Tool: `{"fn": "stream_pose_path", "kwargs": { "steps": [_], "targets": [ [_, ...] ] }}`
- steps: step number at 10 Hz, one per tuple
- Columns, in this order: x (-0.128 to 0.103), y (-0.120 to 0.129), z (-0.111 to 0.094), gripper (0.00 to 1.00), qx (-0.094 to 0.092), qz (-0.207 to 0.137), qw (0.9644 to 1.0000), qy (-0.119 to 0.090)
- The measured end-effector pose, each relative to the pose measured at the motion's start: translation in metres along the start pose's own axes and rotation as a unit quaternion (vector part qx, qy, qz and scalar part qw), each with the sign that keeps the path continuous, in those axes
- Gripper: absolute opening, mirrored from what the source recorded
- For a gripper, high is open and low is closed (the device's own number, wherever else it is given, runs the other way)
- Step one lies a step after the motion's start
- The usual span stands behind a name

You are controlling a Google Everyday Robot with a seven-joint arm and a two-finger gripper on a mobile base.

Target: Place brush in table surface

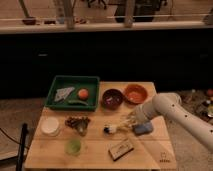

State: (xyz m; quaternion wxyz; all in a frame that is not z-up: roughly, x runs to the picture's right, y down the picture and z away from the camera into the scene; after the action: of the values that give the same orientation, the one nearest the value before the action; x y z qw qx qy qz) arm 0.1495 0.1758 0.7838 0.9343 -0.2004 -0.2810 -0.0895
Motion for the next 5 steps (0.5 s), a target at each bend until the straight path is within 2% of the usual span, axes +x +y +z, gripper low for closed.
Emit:
{"fn": "stream_pose_path", "kwargs": {
  "steps": [2, 5],
  "targets": [
    [0.0032, -0.0004, -0.0033, 0.79, 0.005, 0.006, 1.0, -0.002],
    [0.0063, -0.0003, -0.0076, 0.8, 0.01, 0.011, 0.9999, -0.003]
  ]
}}
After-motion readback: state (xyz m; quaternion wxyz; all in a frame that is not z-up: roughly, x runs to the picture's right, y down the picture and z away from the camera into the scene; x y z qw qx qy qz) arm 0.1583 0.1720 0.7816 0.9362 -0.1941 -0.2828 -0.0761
